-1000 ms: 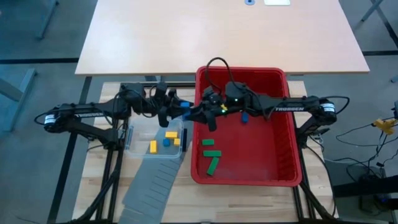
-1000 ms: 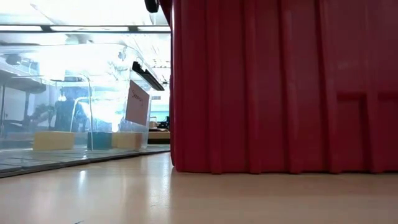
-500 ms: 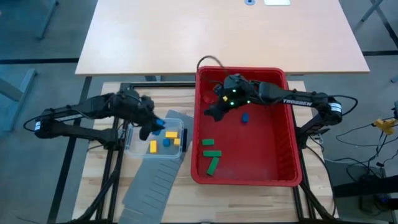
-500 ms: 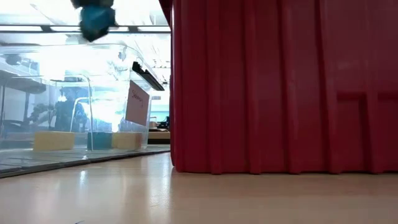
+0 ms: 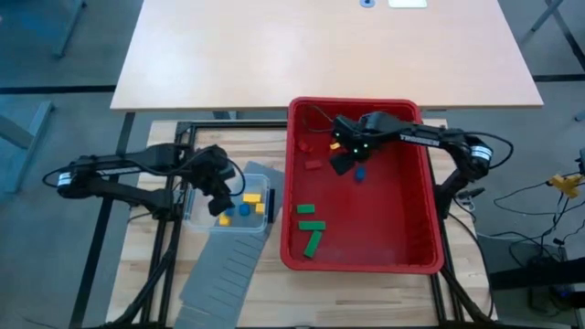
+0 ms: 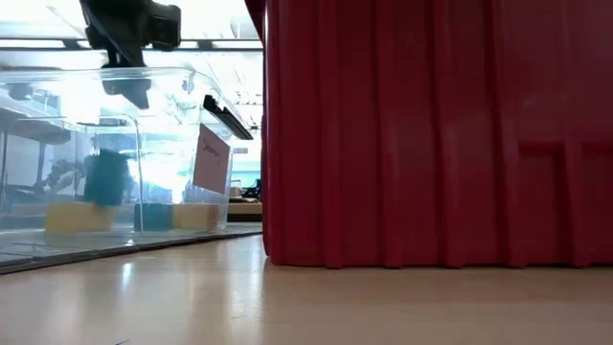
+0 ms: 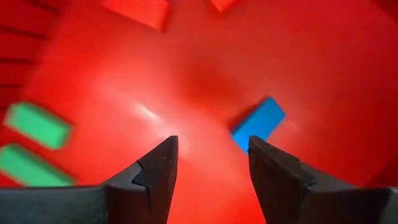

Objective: Sort blocks
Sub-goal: Remove the blue block from the red bin

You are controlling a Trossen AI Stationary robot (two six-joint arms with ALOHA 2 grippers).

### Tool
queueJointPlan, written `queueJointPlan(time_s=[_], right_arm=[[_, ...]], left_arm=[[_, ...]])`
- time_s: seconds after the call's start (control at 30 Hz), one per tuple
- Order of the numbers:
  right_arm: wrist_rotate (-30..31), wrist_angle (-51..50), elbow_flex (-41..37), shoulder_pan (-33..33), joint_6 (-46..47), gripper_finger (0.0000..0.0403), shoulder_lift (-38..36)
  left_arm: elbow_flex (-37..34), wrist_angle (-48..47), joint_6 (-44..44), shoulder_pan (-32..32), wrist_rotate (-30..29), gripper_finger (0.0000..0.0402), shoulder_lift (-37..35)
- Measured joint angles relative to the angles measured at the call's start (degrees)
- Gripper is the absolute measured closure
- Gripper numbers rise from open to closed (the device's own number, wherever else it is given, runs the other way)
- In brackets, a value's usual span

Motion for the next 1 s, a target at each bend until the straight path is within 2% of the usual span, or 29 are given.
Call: queueJointPlan(time_s=[0.07, 0.17, 0.43, 0.6, 0.8, 1.0], right_arm=[[-0.3, -0.1, -1.3, -0.3, 2.0, 0.0222, 1.6], [-1.6, -0.7, -2.8, -0.5, 4.0, 0.0214, 4.6], [-1.5, -1.4, -4.2, -0.7, 10.4, 0.0206, 13.0], [-1.3, -1.1, -4.2, -1.1, 12.2, 0.0206, 15.7], [0.5, -0.3, -4.3, -1.9, 12.5, 0.0206, 15.2], [0.1, 4.4, -4.7, -2.9, 13.0, 0.0206, 11.8]], left_arm=[[0.0, 0.0, -0.5, 0.0, -0.3, 0.0062, 0.9], [0.0, 0.0, -1.1, 0.0, -0.4, 0.0044, 1.8], [0.0, 0.0, -1.4, 0.0, -0.4, 0.0054, 2.2], [0.0, 0.0, -1.4, 0.0, -0.4, 0.0059, 2.2], [0.0, 0.0, -1.4, 0.0, -0.4, 0.0065, 2.2], [0.0, 0.0, -1.4, 0.0, -0.3, 0.0073, 2.2]])
